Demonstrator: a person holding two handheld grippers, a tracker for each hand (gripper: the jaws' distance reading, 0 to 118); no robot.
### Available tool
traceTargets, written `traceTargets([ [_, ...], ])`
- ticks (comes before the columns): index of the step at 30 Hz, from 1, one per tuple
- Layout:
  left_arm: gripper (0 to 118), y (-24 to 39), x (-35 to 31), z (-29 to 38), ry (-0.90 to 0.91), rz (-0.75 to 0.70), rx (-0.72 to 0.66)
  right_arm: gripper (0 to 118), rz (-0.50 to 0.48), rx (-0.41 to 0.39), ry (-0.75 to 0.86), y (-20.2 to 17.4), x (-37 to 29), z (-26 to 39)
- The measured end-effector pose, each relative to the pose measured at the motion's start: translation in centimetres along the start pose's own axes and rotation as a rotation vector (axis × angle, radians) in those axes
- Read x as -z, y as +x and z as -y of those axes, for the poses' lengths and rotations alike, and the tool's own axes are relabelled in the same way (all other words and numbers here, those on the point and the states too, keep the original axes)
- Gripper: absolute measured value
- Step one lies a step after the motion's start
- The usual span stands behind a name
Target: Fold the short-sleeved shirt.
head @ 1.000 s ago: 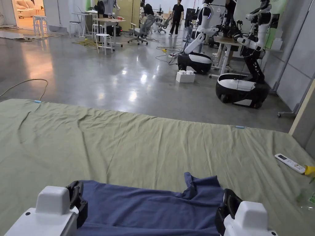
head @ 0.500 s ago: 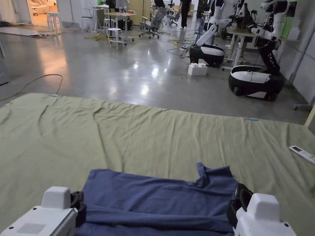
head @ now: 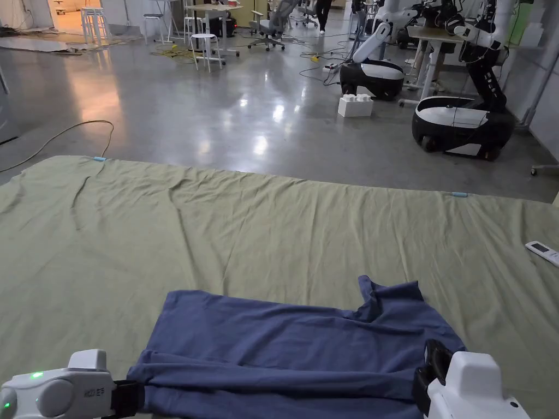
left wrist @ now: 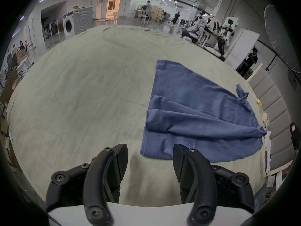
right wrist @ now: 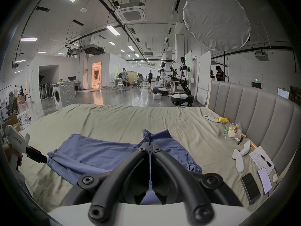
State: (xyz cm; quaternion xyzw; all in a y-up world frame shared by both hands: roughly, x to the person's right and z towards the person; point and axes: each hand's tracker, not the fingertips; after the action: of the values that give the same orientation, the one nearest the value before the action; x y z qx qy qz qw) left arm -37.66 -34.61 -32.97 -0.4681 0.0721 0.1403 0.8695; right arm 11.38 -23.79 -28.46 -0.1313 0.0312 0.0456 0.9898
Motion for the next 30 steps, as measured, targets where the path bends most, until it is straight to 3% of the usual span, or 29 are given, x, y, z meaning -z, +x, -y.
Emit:
traceTargets([
  [5, 59, 1.2, 2.9, 0.1, -0.122, -0.048, 0.049, 2, 0.01, -0.005, -0.031, 0.5, 0.7, 0.6],
  [9, 56, 2.8, 2.8, 0.6, -0.086, -0.102, 0.104, 2, 0.017, -0.004, -0.054, 1.0, 1.2, 1.3],
  [10, 52, 3.2, 2.8, 0.8, -0.079, -0.115, 0.132, 2, 0.016, -0.001, -0.062, 1.1, 1.3, 1.5],
  [14, 11, 4.7, 2.8, 1.4, -0.064, -0.093, 0.172, 2, 0.02, 0.021, -0.098, 1.7, 1.6, 2.3],
  [17, 8, 4.9, 3.2, 1.2, -0.055, -0.115, 0.219, 2, 0.039, 0.031, -0.126, 2.9, 1.7, 2.9],
  [20, 7, 3.7, 2.7, 0.7, -0.045, -0.081, 0.158, 5, 0.08, 0.044, -0.171, 5.4, 2.1, 3.9],
  [21, 7, 3.5, 2.5, 0.7, -0.04, -0.08, 0.16, 11, 0.109, 0.028, -0.215, 6.4, 2.5, 4.3],
  [22, 7, 3.5, 2.2, 0.8, -0.038, -0.076, 0.165, 24, 0.128, 0.026, -0.247, 7.4, 2.9, 4.7],
  [23, 7, 3.5, 2.1, 0.9, -0.035, -0.074, 0.171, 46, 0.136, 0.027, -0.277, 8.4, 3.2, 5.0],
  [24, 7, 3.5, 1.7, 0.9, -0.032, -0.074, 0.179, 57, 0.134, 0.027, -0.33, 9.5, 3.9, 5.4],
  [28, 7, 3.3, 1.3, 1.2, -0.031, -0.064, 0.169, 71, 0.108, 0.075, -0.479, 12.9, 6.7, 7.1],
  [30, 7, 3.3, 1.3, 1.2, -0.029, -0.064, 0.165, 76, 0.095, 0.058, -0.517, 13.5, 8.1, 7.7],
])
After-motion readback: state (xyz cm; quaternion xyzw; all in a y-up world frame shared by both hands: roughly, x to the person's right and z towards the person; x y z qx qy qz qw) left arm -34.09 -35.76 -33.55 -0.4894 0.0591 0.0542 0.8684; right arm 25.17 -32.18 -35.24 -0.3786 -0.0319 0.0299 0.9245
